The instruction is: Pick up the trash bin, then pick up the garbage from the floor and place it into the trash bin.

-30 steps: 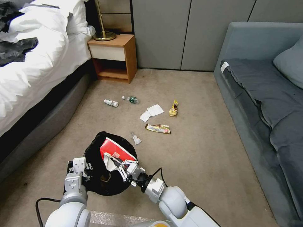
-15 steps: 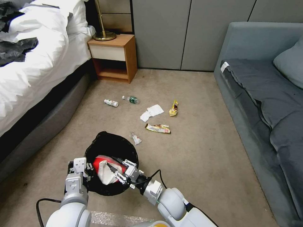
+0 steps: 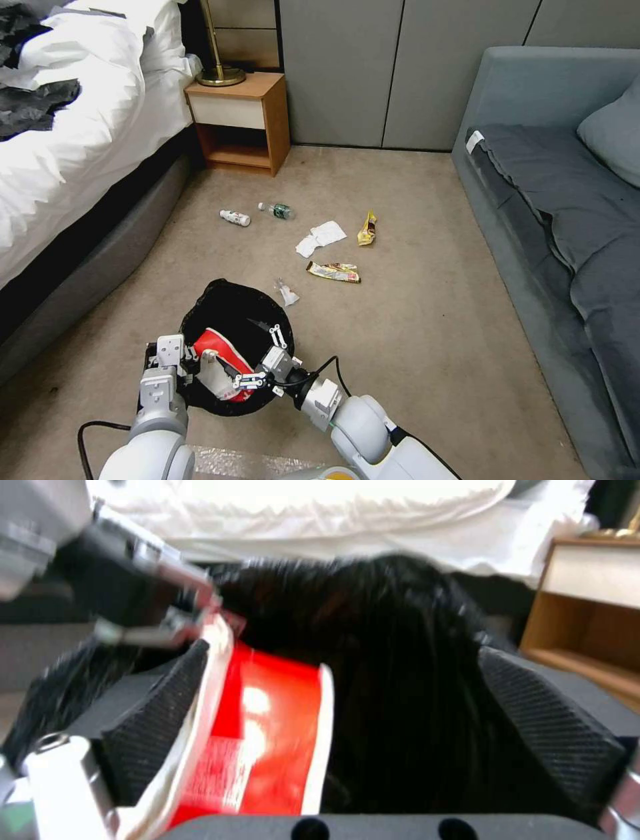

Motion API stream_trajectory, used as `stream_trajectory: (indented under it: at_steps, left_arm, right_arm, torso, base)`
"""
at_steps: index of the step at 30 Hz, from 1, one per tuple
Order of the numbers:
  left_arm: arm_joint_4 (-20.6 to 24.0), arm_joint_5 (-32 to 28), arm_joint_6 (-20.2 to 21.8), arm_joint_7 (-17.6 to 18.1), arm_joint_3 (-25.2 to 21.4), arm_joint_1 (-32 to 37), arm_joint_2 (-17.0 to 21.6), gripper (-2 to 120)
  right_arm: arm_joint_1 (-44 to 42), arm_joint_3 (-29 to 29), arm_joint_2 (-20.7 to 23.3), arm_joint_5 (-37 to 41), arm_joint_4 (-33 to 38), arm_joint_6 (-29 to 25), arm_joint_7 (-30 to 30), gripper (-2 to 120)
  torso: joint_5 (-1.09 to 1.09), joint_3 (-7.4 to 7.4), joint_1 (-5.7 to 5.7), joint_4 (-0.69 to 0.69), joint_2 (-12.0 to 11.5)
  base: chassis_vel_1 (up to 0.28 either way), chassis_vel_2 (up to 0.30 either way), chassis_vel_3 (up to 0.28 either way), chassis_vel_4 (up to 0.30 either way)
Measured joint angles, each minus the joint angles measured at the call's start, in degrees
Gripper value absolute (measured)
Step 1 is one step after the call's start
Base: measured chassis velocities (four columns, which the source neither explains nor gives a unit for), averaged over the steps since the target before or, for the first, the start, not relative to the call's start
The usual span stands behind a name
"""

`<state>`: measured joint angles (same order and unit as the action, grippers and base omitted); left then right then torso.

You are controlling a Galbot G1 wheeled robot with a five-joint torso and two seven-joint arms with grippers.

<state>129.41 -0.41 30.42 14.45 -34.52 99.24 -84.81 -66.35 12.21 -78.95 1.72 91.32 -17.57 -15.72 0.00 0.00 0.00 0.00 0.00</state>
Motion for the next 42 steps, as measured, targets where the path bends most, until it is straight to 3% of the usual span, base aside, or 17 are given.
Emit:
stream_trajectory:
  at_steps: [13, 19, 22, 32, 42]
  left_arm:
    - [0.22, 0.07, -0.12, -0.08, 0.12, 0.15, 0.13, 1]
    - [0.41, 0.27, -0.16, -0.12, 0.34, 0.16, 0.06, 1]
    - [0.41, 0.27, -0.16, -0.13, 0.34, 0.05, 0.06, 1]
    - [-0.59, 0.23, -0.16, -0.17, -0.05, -0.62, 0.56, 1]
    - [-1.18, -0.91, -0.16, -0.23, -1.56, -1.65, 1.61, 1]
  right_arm:
    - [-0.11, -0.80, 0.80, 1.13, 3.29, 5.49, 1.72, 100]
    - [-0.68, -0.39, 2.06, 5.84, 7.38, 16.27, 6.16, 100]
    - [-0.68, -0.46, 2.48, 7.11, 8.41, 17.95, 6.93, 100]
    - [-3.04, -5.05, 2.71, 6.98, 14.28, 16.46, 8.76, 100]
    - [-9.28, -16.27, 1.32, 4.43, 20.85, 12.86, 13.07, 100]
  torso:
    - [0.01, 0.00, 0.00, 0.00, 0.00]
    - [0.00, 0.00, 0.00, 0.00, 0.00]
    - [0.00, 0.00, 0.00, 0.00, 0.00]
    - [0.00, 0.00, 0.00, 0.00, 0.00]
    - [0.01, 0.00, 0.00, 0.00, 0.00]
  base:
    - [0.000, 0.000, 0.000, 0.000]
    - [0.000, 0.000, 0.000, 0.000]
    - [0.000, 0.000, 0.000, 0.000]
    - [0.000, 0.000, 0.000, 0.000]
    - [0.000, 0.000, 0.000, 0.000]
